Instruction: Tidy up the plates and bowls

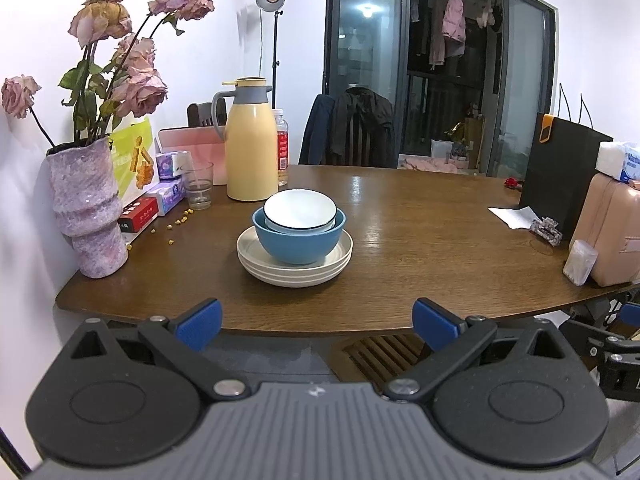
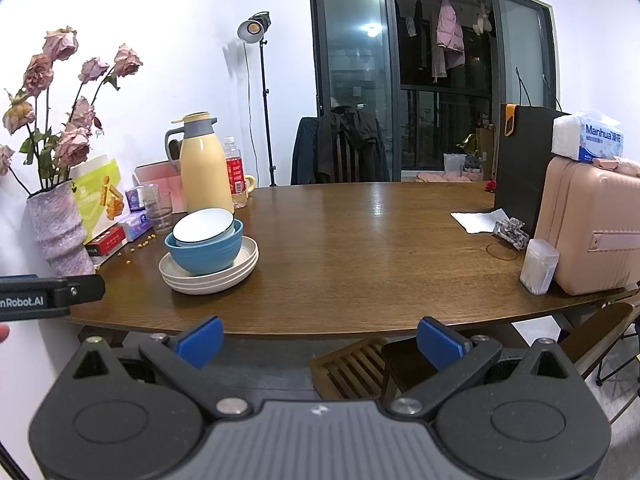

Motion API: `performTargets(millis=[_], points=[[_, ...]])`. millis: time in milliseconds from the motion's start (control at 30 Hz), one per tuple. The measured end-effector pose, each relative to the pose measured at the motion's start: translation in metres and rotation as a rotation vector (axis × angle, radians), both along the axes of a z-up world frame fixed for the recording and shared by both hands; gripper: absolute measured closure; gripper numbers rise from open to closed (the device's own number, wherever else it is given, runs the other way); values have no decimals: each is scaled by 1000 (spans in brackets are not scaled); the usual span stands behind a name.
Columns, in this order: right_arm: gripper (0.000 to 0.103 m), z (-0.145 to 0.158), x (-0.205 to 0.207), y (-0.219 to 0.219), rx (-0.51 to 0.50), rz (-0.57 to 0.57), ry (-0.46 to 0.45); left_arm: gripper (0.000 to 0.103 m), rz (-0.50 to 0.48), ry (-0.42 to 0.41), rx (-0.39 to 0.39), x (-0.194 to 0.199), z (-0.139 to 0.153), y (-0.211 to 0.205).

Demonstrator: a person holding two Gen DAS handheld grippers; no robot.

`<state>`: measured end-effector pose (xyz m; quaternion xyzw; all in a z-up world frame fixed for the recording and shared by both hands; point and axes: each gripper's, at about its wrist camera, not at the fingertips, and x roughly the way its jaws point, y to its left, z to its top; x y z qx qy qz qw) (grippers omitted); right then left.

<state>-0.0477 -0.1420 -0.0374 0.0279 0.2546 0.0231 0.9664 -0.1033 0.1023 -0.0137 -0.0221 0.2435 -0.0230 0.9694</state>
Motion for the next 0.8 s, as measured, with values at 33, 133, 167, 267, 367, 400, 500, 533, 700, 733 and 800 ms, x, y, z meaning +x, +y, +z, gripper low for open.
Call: performTargets(millis=[33, 133, 167, 267, 367, 400, 500, 533, 700, 733, 800], points=[[0, 0, 1, 0, -2, 1, 0, 0, 1, -1, 0, 0, 0, 0], [0, 0, 0, 0, 0, 1, 0, 0, 3, -1, 0, 1, 0, 1], [0, 0, 0, 0, -1, 0, 0, 0, 5, -2, 2, 1, 0, 1], [0, 0, 1, 0, -4, 1, 0, 0, 3, -4, 2, 1, 0, 2], [0, 0, 1, 0, -1, 1, 1, 0, 3, -7, 6, 0, -1, 0], [0, 0, 1, 0, -2, 0, 0, 0, 1, -8, 7, 0, -1, 0], [0, 0, 2, 0, -2, 1, 1, 0, -2, -2, 5, 1, -2, -1], [0, 0, 2, 0, -2, 0, 1, 0, -3, 0, 5, 2, -2, -1], [0, 0, 4, -2, -2, 1, 4, 0, 1, 7, 7, 4, -3, -1], [0, 1, 4, -2, -2, 3, 5, 0, 0, 8, 5, 4, -3, 0], [0, 1, 7, -3, -3, 6, 7, 0, -1, 8, 3, 5, -3, -1]])
